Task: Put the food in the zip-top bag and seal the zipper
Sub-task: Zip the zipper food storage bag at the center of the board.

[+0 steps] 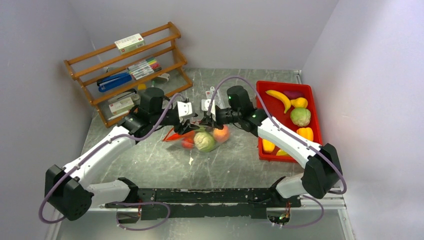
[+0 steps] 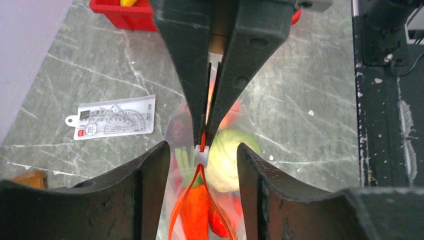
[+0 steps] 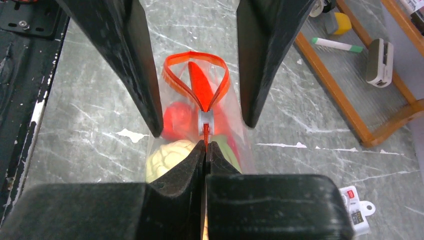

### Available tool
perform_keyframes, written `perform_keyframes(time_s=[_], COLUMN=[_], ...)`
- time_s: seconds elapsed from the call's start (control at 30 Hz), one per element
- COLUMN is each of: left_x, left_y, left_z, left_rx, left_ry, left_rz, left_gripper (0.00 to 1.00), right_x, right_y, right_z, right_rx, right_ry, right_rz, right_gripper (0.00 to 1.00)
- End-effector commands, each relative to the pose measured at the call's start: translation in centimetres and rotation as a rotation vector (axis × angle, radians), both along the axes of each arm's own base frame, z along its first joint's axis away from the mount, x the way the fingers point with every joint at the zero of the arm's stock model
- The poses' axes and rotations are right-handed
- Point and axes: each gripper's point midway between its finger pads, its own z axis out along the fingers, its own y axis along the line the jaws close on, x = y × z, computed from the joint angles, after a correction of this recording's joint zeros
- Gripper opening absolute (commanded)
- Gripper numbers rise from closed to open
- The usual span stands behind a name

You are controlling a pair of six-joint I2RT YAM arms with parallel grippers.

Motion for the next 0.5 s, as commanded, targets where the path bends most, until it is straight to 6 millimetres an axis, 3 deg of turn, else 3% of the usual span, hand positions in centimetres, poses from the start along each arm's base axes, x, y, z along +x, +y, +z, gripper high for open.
perform_keyframes(time_s=[0.0,0.1,0.3,0.47], left_x=[-0.7,-0.4,-0.2,-0.2], left_y=[0.7,0.7,0.0,-0.2], left_z=[3.5,3.0,1.7,0.9], left_rx=[-0.034,-0.024,-0.025,-0.019], left_ry=[-0.055,-0.049,0.001,0.034], left_rz=[0.002,0.009,-0.012,-0.018], left_gripper=[0.51,0.49,0.33,0.38], right_x=[-0.4,-0.4,-0.3,-0.2], right_y=[0.0,0.1,0.2,0.2], right_z=[1.6,1.8,2.3,2.5], right_rx=[0.057,0.065,0.079,0.080], right_ry=[-0.059,-0.059,-0.066,-0.068], right_rz=[0.004,0.006,0.003,-0.003], right_gripper=[0.00,0.00,0.00,0.00])
